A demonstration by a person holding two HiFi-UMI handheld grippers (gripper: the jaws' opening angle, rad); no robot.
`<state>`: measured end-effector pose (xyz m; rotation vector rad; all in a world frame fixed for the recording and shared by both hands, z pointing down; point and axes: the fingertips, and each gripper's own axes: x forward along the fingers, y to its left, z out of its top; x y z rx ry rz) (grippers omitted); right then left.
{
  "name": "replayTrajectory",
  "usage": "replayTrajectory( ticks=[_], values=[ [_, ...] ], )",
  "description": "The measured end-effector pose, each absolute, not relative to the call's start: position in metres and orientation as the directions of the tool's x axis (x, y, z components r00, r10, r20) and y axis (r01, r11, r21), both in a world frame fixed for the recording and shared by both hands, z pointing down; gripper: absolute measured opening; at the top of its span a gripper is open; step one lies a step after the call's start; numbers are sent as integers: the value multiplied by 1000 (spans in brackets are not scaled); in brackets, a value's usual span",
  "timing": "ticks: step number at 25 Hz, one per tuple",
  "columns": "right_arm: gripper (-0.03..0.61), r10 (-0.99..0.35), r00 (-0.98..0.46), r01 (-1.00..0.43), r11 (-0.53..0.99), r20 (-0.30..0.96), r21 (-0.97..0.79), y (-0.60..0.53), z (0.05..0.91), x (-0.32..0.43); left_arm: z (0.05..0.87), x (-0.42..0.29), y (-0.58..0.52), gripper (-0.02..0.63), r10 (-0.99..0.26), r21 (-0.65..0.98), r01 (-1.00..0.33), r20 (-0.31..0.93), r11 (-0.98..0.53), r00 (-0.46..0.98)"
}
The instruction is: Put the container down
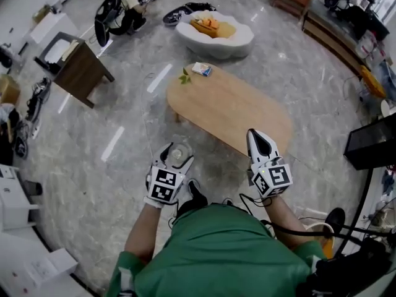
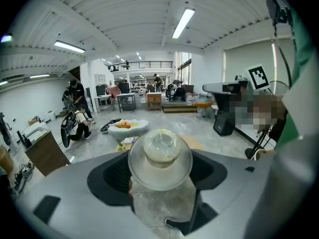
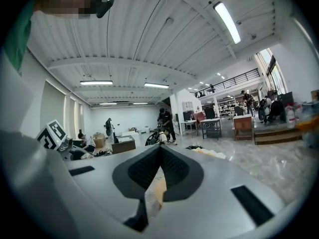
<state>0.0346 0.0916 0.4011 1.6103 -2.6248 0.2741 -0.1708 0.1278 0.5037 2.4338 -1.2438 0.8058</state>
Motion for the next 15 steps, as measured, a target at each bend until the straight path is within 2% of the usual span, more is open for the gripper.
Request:
replayTrajectory(
  ticks=[8,15],
  values=[
    [23,-896,-412,-910,396,165,-122,53,407,-20,515,-232,80,342,-615,20,-783,607,-621,503],
    [21,-903,-385,-923,371,192,-107,30,416,-26,528,-231,47,342,-592,50,-761,597,-647,542]
  ],
)
